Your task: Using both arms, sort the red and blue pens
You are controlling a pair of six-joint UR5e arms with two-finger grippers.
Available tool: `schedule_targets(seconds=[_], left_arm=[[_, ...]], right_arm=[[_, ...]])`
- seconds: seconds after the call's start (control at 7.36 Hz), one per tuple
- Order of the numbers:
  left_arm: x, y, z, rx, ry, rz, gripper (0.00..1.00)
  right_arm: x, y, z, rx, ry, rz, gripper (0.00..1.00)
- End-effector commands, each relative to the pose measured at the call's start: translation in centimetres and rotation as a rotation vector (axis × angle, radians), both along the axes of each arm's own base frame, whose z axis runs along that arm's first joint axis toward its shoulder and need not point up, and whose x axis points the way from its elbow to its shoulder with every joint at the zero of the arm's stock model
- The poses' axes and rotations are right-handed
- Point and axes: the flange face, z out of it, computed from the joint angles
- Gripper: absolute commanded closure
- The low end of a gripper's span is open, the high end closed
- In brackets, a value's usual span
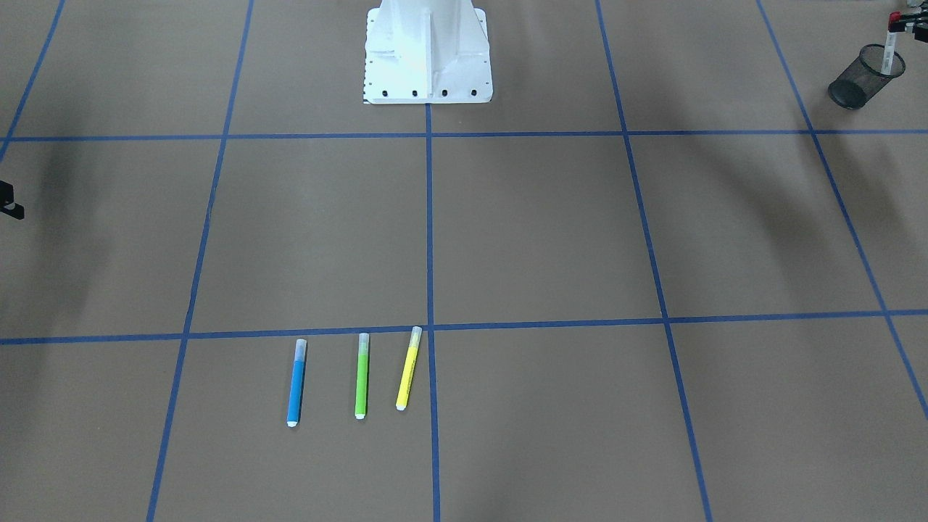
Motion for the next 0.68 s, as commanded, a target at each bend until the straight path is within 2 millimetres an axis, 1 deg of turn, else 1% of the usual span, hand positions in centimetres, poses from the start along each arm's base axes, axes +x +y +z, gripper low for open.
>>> schedule_targets(seconds=[0.0, 0.14, 0.27, 0.41, 0.54], left_arm=[[0.1, -0.7, 0.1, 0.009, -0.003, -0.032, 0.0], [-0.1, -2.1, -0.5, 0.036, -0.006, -0.034, 0.0], [-0.4, -4.1, -1.2, 0.079, -0.007, -0.037, 0.0], [-0.7, -6.9, -2.1, 0.208, -0.008, -0.07, 0.0], [-1.1, -10.1, -2.8, 0.327, -0.021, -0.093, 0.0]], right_arm=[[-0.1, 0.0, -0.1, 0.002, -0.001, 0.0, 0.0], [-0.3, -0.7, -0.8, 0.015, -0.004, 0.002, 0.0], [-0.7, -1.9, -2.1, 0.002, -0.007, 0.034, 0.0], [-1.7, -2.9, -3.6, -0.028, -0.012, 0.072, 0.0], [-3.1, -3.5, -4.6, -0.045, -0.011, 0.082, 0.0]])
